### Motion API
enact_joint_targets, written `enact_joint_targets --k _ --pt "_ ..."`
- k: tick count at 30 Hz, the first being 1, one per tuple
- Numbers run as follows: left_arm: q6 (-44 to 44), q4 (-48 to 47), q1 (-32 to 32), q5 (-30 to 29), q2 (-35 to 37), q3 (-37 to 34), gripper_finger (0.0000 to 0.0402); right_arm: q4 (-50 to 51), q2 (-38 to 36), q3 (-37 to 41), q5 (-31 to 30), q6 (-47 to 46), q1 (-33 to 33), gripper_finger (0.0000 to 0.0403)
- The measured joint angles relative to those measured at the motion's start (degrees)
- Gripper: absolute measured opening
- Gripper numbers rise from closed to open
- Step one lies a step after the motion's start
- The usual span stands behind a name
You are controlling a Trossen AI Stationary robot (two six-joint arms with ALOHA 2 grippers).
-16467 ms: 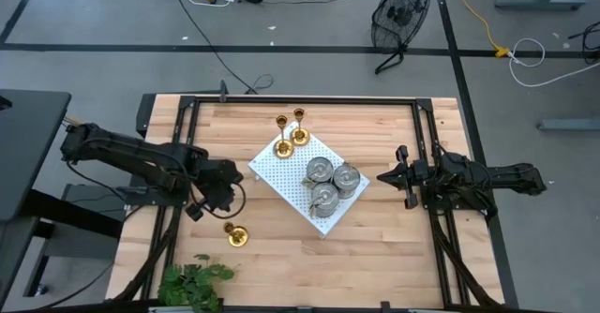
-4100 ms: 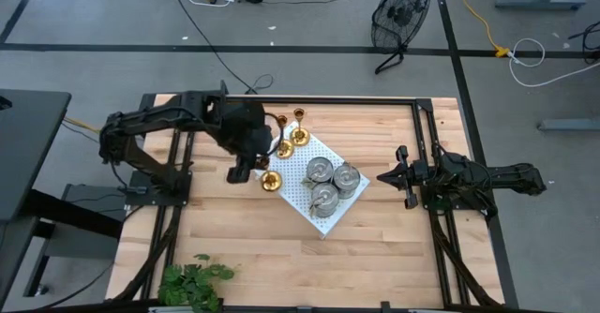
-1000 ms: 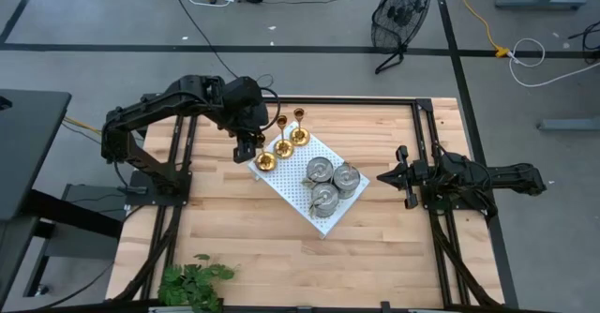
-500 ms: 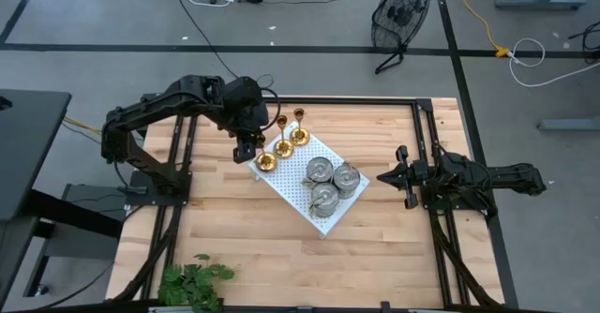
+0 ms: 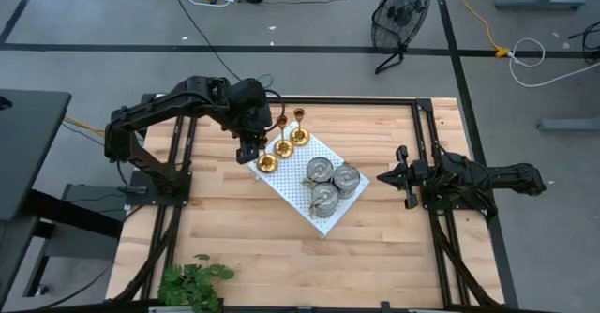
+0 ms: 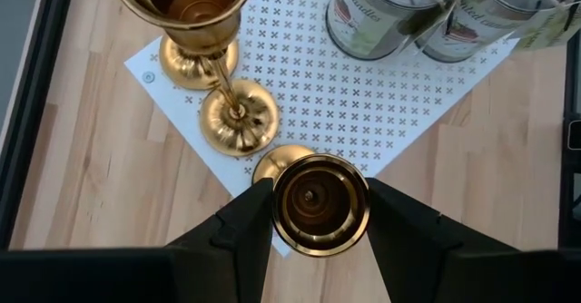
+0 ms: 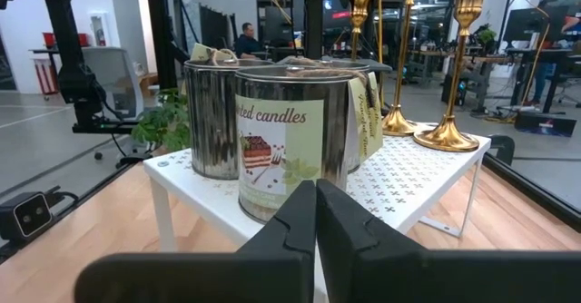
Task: Pick & Place candle stick holders
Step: Put the gold candle holder on the shelf align with the other gold metal candle holder
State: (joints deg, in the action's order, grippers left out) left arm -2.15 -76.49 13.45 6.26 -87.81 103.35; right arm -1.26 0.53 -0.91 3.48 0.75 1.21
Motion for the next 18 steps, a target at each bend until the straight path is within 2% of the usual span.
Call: enact_joint_targets --k 18 --pt "-0.04 1.41 -0.02 1.38 -0.76 0.02 0.0172 0.0 0.01 0.0 0.0 0.0 0.02 0.0016"
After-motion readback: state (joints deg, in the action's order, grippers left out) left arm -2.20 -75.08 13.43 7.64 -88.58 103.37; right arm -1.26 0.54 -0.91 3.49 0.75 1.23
